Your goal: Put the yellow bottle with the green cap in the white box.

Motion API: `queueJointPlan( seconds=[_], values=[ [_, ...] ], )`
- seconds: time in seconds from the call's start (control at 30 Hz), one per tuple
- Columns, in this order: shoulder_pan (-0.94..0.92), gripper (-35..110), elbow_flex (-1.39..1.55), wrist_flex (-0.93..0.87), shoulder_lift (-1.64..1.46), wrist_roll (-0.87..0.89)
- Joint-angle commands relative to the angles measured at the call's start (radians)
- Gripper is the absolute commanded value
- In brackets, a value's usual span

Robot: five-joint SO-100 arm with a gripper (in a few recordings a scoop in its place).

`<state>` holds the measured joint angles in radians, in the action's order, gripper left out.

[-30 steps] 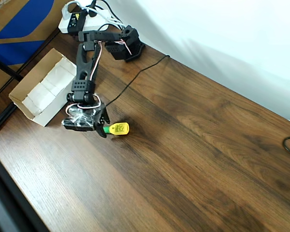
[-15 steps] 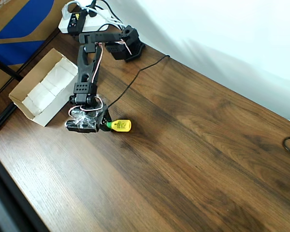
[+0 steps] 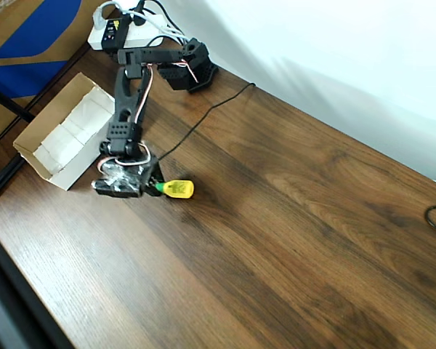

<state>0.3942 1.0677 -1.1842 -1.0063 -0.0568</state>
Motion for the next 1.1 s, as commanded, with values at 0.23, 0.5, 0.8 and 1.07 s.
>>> queueJointPlan(
  seconds=[0.23,0.5,0.8,1.07],
  values=[
    [-0.183,0,0.147,-0.021,-0.568,0.018],
    [-0.388,0,0.253,-0.014,-0.77,0.028],
    [-0.594,0,0.331,0.0,-0.851,0.026],
    [-0.828,0,0.433,0.089,-0.896,0.049]
  ],
)
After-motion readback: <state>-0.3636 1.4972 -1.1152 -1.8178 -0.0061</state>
